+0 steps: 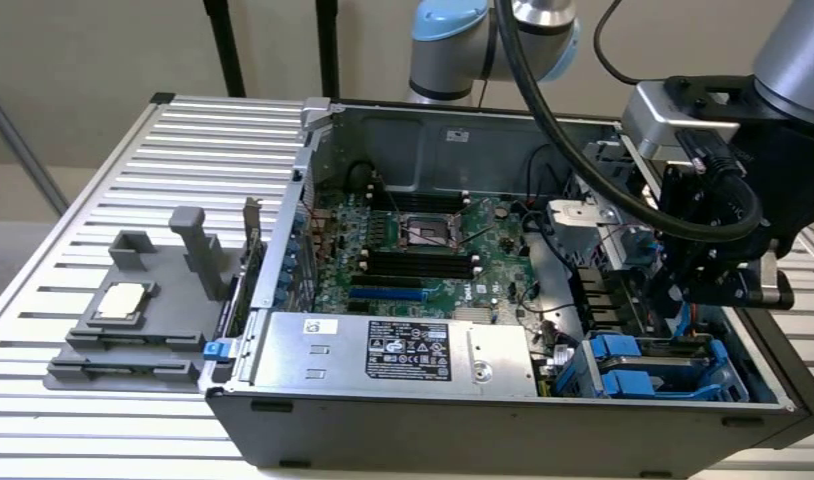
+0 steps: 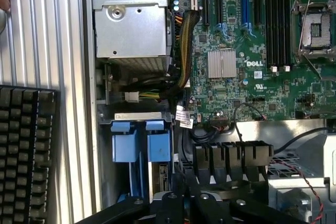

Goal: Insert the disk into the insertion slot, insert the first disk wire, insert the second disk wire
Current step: 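Insert the second disk wire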

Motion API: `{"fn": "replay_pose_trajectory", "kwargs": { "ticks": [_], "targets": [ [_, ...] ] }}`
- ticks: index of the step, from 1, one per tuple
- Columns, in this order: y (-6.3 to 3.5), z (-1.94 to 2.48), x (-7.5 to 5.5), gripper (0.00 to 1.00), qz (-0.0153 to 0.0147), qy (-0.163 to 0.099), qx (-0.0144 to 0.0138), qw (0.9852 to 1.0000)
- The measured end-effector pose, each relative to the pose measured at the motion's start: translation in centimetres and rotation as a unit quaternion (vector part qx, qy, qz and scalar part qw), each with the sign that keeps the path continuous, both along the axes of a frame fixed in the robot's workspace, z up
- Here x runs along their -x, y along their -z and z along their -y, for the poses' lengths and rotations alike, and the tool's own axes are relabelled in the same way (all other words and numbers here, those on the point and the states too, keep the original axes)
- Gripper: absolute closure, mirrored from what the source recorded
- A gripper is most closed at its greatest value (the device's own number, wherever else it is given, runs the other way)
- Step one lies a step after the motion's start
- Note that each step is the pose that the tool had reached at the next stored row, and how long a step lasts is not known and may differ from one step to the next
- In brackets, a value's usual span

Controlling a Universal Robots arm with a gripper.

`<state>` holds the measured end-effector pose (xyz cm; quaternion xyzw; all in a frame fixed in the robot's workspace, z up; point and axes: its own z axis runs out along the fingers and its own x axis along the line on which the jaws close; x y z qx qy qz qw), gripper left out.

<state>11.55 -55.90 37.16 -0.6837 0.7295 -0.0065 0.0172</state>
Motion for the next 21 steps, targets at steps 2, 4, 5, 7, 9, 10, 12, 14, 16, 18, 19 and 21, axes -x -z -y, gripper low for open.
{"fn": "replay_pose_trajectory", "kwargs": {
  "ticks": [2, 4, 5, 7, 9, 10, 12, 14, 16, 18, 19, 21],
  "targets": [
    [0.15, 0.03, 0.0, 0.85, 0.0000, 0.000, -0.0001, 1.0000],
    [0.29, 0.08, 0.0, 0.87, 0.0000, 0.000, -0.0003, 1.0000],
    [0.31, 0.10, 0.0, 0.89, 0.0000, 0.000, -0.0002, 1.0000],
    [0.31, 0.10, 0.0, 0.89, 0.0000, 0.000, -0.0002, 1.0000],
    [0.32, 0.09, 0.0, 0.89, 0.0000, 0.000, -0.0003, 1.0000],
    [0.33, 0.10, 0.0, 0.89, 0.0000, 0.000, -0.0004, 1.0000],
    [0.33, 0.10, 0.0, 0.88, 0.0000, 0.000, -0.0004, 1.0000],
    [0.29, 0.10, 0.0, 0.82, 0.0000, 0.000, -0.0005, 1.0000],
    [0.21, 0.10, 0.0, 0.82, 0.0000, 0.000, -0.0003, 1.0000],
    [-0.04, 0.13, 0.0, 0.82, 0.0000, 0.000, -0.0004, 1.0000],
    [-0.35, 0.14, 0.0, 0.82, 0.0000, 0.000, -0.0003, 1.0000],
    [-0.98, 0.15, 0.0, 0.82, 0.0000, 0.000, -0.0003, 1.0000]
  ]
}}
